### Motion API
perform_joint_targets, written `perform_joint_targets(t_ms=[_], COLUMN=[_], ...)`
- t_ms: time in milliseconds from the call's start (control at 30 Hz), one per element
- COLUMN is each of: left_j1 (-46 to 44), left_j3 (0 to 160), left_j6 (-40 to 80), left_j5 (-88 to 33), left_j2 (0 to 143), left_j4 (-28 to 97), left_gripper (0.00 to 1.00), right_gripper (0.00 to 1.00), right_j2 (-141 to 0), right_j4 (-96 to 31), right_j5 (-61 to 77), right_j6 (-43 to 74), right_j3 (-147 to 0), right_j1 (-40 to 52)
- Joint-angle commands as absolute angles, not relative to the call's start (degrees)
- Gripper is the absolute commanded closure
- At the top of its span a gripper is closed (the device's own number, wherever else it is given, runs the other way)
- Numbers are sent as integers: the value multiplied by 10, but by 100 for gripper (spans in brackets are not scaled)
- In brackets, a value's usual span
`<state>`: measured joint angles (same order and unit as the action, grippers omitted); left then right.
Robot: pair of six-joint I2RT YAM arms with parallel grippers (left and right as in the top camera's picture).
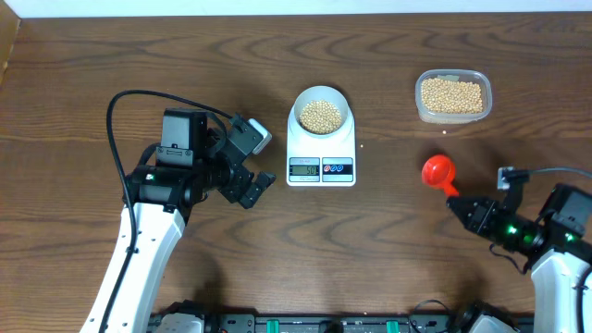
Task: Scoop item into bowl and weigh 50g on scale
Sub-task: 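Carry the red scoop down and right onto the table with the right gripper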
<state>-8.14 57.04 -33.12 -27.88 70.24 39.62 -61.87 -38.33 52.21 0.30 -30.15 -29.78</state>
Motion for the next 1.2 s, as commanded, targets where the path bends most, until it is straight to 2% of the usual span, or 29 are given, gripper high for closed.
perform_joint_targets(t_ms=[0, 800, 900, 1167], left_j1=[-81, -81, -81, -81], left_j3=[583, 583, 583, 583], left_j6=[-338, -338, -338, -338], left_j5=[-274, -274, -274, -274], left_j2=[700, 700, 700, 700], left_j4=[396, 396, 396, 396], left_gripper=[2, 2, 2, 2], right_gripper=[99, 99, 94, 72], right_j2=[-616, -616, -616, -616], right_j4=[-362, -210, -210, -206], right_j5=[497, 437, 403, 344], right_j6=[47, 122, 146, 163], right_j3=[-268, -150, -143, -138], right_j1=[-300, -300, -300, -300])
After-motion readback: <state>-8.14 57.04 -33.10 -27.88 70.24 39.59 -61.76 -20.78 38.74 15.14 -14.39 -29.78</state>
